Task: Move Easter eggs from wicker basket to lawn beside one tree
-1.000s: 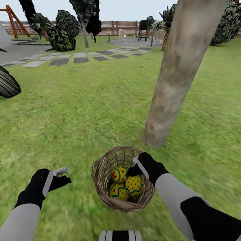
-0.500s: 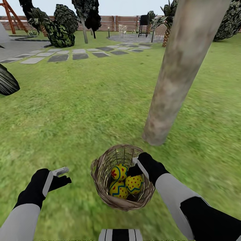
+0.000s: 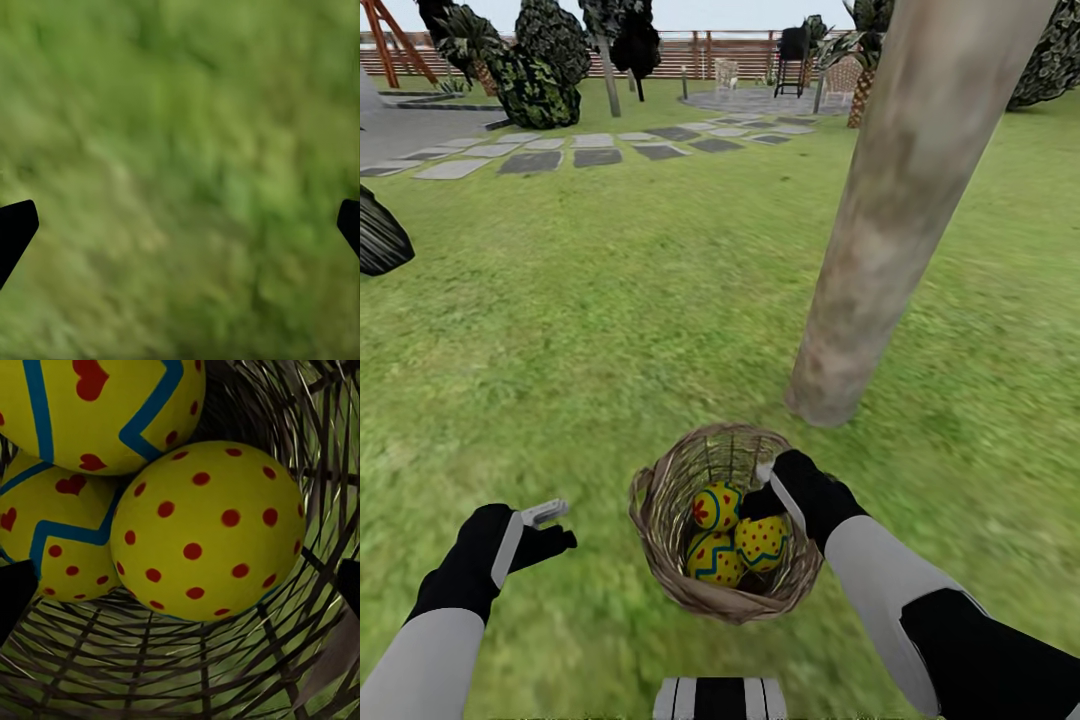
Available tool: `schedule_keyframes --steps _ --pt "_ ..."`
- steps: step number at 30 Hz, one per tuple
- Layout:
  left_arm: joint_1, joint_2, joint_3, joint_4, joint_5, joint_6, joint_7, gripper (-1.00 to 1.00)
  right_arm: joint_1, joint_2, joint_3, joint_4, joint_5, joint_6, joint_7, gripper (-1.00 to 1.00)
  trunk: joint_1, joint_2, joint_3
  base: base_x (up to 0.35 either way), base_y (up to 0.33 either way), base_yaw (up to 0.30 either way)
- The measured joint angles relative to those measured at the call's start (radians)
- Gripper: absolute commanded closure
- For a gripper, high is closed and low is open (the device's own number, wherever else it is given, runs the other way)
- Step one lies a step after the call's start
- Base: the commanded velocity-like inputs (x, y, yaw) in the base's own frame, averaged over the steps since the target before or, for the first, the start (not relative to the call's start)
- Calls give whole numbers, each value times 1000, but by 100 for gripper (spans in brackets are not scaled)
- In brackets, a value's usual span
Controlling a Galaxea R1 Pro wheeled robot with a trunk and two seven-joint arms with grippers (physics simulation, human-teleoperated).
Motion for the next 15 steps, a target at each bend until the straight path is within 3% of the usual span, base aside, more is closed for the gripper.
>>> schedule_keyframes --steps 4,15 --pt "0 0 0 0 -2 0 1 -100 0 -1 0 -4 0 -2 0 -100 15 -28 -19 0 0 0" --pt "0 -1 0 0 -3 -1 1 -100 1 -5 -3 -39 0 -5 3 -100 20 -31 -73 0 0 0"
